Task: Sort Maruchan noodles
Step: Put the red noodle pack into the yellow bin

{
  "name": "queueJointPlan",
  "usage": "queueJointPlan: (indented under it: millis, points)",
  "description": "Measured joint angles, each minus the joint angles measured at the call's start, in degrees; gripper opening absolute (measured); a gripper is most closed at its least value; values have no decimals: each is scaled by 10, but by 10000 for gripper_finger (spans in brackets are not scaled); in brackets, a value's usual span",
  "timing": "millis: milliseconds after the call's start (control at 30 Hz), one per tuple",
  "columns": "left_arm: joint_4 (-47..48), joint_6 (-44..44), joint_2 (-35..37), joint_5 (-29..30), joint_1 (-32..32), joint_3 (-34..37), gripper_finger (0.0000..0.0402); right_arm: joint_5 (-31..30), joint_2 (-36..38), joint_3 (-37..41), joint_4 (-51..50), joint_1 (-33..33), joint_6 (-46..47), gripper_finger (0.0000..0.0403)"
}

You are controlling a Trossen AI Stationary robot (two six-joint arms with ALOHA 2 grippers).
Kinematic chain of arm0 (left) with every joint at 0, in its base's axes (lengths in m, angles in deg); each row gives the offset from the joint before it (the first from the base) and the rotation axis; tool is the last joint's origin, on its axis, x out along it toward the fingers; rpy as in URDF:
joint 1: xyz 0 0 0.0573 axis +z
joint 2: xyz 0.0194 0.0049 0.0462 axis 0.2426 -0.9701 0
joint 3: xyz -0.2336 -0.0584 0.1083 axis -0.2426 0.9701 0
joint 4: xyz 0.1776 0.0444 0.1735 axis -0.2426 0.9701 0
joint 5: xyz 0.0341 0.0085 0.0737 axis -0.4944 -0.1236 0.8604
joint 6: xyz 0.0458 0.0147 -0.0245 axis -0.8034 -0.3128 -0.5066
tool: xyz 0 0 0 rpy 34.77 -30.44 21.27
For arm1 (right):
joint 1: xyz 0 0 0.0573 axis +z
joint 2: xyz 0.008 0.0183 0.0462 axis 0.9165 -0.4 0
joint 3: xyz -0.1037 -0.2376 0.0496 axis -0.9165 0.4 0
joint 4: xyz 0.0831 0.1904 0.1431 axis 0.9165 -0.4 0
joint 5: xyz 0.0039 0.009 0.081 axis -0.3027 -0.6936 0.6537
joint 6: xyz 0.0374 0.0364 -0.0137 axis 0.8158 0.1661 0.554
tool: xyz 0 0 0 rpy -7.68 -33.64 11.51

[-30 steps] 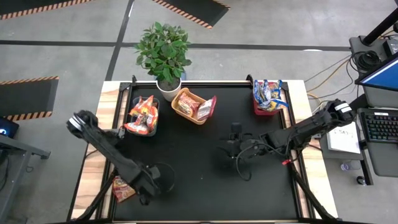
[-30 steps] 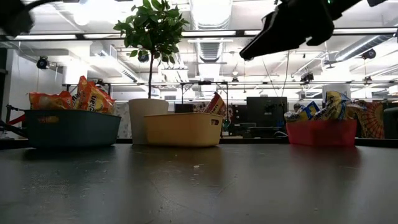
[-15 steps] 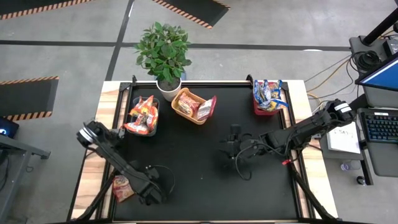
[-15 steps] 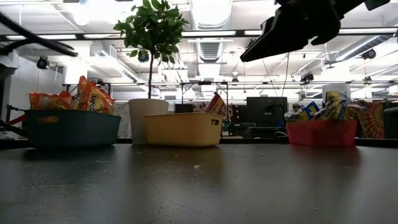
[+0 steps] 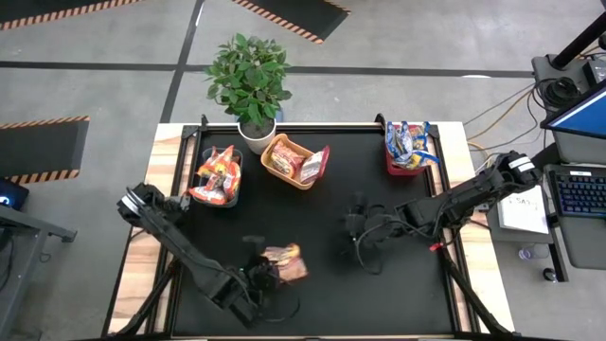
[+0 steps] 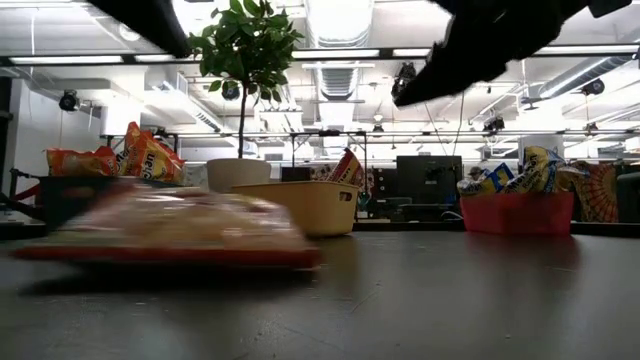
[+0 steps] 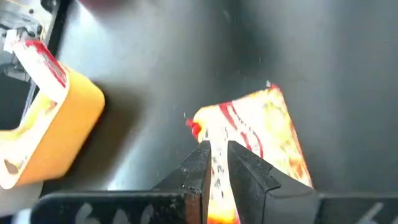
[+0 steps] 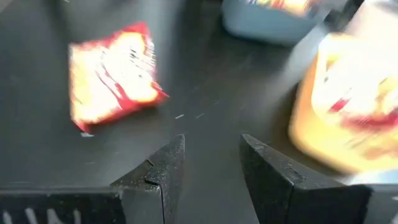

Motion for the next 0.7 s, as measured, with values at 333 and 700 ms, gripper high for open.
queueJointPlan:
  millis: [333, 700]
  points:
    - [-150, -27, 1, -46, 2, 92, 37, 127, -2, 0, -33, 0, 393, 144]
    - [-359, -44, 3, -103, 5, 213, 37, 131, -82, -5, 21, -9, 500, 187]
